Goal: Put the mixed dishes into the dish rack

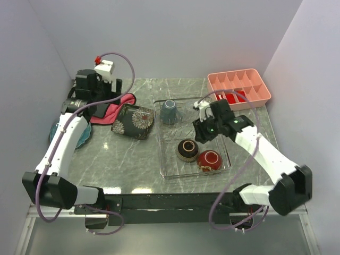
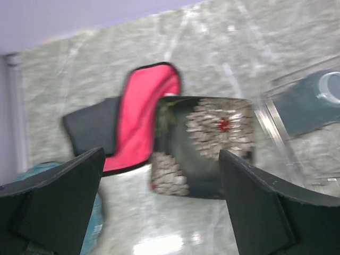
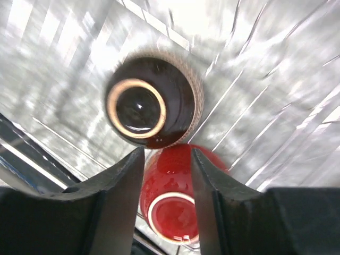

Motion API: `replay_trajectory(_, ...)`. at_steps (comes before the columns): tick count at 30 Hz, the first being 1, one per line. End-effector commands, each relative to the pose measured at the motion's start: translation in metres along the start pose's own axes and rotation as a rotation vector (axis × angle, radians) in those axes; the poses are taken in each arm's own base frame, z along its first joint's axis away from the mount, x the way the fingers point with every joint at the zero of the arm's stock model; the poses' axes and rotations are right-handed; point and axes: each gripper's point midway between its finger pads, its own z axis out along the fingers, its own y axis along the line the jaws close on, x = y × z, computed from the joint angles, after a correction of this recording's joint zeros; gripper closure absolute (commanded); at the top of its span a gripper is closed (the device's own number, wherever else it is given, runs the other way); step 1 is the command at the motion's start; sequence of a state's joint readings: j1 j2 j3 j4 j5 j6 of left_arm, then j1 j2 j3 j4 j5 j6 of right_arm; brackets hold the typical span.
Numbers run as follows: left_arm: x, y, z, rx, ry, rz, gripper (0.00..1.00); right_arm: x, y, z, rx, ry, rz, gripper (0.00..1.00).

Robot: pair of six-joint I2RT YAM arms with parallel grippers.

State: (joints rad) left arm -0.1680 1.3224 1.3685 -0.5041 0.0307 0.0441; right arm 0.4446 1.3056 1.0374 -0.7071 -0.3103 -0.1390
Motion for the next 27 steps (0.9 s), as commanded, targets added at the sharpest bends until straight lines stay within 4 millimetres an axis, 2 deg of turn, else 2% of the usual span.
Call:
replay_trajectory(1, 0.01, 0.033, -0.028, -0.066, 0.05, 0.108, 0.05, -0.078, 0.013, -0.057, 0.004, -0.296, -0.115, 0.46)
replay_trajectory(2, 0.022, 0.049, -0.031, -0.087, 0.085, 0.15, 0.06, -0.082, 0.02, -0.059, -0.037, -0.303, -0.121, 0.44)
replay_trajectory(3, 0.033, 0.056, -0.036, -0.094, 0.12, 0.167, 0.06, -0.086, 0.023, -0.057, -0.057, -0.295, -0.109, 0.43)
replay_trajectory(4, 0.057, 0.061, -0.039, -0.095, 0.197, 0.183, 0.07, -0.095, 0.026, -0.061, -0.07, -0.315, -0.096, 0.39)
replay_trajectory(6, 0.087, 0.087, -0.047, -0.144, 0.3, 0.229, 0.07, -0.1, 0.032, -0.057, -0.113, -0.308, -0.061, 0.37)
replay_trajectory(7, 0.114, 0.089, -0.051, -0.131, 0.384, 0.233, 0.08, -0.105, 0.033, -0.058, -0.115, -0.324, -0.054, 0.34)
replay_trajectory(8, 0.126, 0.093, -0.055, -0.127, 0.419, 0.255, 0.09, -0.107, 0.033, -0.058, -0.118, -0.334, -0.032, 0.33)
replay_trajectory(10, 0.155, 0.088, -0.059, -0.093, 0.496, 0.266, 0.09, -0.114, 0.042, -0.063, -0.168, -0.366, -0.048, 0.32)
replay_trajectory(12, 0.168, 0.085, -0.059, -0.091, 0.516, 0.237, 0.08, -0.118, 0.048, -0.065, -0.199, -0.38, -0.021, 0.31)
replay_trajectory(17, 0.161, 0.073, -0.029, -0.05, 0.434, 0.117, 0.08, -0.134, 0.063, -0.066, -0.306, -0.383, 0.053, 0.26)
replay_trajectory(19, 0.149, 0.074, -0.012, -0.054, 0.371, 0.081, 0.08, -0.139, 0.069, -0.062, -0.354, -0.364, 0.089, 0.25)
replay_trajectory(20, 0.152, 0.071, -0.001, -0.04, 0.377, 0.034, 0.09, -0.14, 0.073, -0.062, -0.377, -0.358, 0.09, 0.23)
replay_trajectory(21, 0.145, 0.071, 0.007, -0.032, 0.354, 0.022, 0.12, -0.142, 0.074, -0.06, -0.395, -0.351, 0.092, 0.22)
replay_trajectory(23, 0.15, 0.065, 0.023, 0.013, 0.364, -0.021, 0.16, -0.14, 0.08, -0.062, -0.434, -0.336, 0.057, 0.01)
replay_trajectory(25, 0.149, 0.063, 0.036, 0.037, 0.351, -0.029, 0.21, -0.141, 0.081, -0.062, -0.442, -0.343, 0.039, 0.0)
replay_trajectory(26, 0.161, 0.061, 0.048, 0.065, 0.386, -0.043, 0.28, -0.143, 0.077, -0.063, -0.426, -0.353, 0.035, 0.0)
replay_trajectory(27, 0.161, 0.063, 0.055, 0.063, 0.392, -0.047, 0.3, -0.146, 0.076, -0.067, -0.411, -0.372, 0.025, 0.0)
